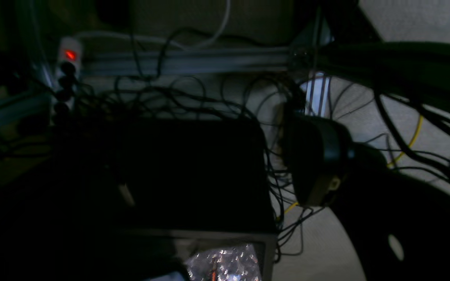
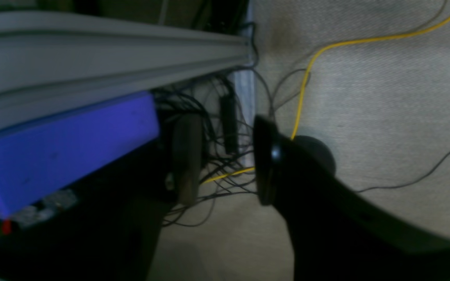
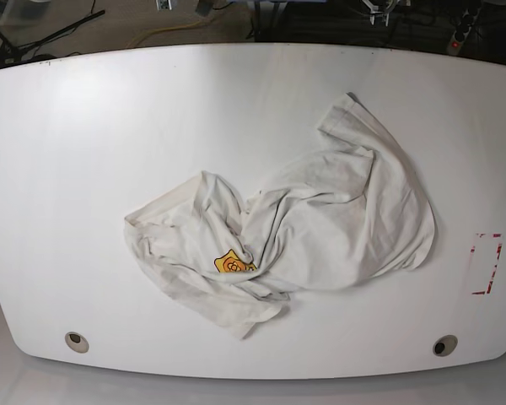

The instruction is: Fold the T-shirt properly

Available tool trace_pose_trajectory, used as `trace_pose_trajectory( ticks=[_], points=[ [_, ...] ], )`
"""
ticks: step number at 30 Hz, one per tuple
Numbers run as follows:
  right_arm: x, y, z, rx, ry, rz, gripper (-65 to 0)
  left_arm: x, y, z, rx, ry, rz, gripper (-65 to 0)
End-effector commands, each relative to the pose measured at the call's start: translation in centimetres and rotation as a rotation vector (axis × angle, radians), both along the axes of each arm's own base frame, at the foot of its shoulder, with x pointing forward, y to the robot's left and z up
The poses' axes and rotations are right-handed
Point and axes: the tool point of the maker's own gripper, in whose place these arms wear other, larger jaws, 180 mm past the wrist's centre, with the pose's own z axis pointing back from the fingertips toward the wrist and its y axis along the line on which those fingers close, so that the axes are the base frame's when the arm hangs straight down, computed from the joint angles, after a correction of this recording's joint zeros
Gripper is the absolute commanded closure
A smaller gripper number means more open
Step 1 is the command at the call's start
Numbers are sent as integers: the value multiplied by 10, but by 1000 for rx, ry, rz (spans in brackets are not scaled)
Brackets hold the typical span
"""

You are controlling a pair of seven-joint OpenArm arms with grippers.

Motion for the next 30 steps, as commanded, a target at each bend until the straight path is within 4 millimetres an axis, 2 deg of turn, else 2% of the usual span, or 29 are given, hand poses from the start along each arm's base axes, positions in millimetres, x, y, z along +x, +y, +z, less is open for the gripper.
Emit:
trace_pose_trajectory(
  ticks=[1,3,7,11,16,22,26,30],
  points=[
    [-11,-16,11,-23,10,-10,-201,-12,1,19,9,-27,-17,-471],
    [-14,-14,18,-17,13,5,-201,-14,0,31,10,-48,-27,-471],
    [-11,-25,45,-29,-38,57,-201,-15,-3,63,12,-101,-54,-471],
    [-14,-23,69,-27,-75,85,-201,-15,-7,94,12,-147,-75,-471],
    [-8,-39,98,-67,-133,72,-201,-8,-10,133,-23,-218,-26,-471],
    [10,-38,146,-78,-235,97,-201,12,-10,182,-109,-318,54,-471],
    [19,-35,172,-81,-285,113,-201,21,-14,207,-136,-361,65,-471],
    [41,-31,199,-86,-367,130,-201,41,-1,231,-97,-436,62,-475]
  ],
)
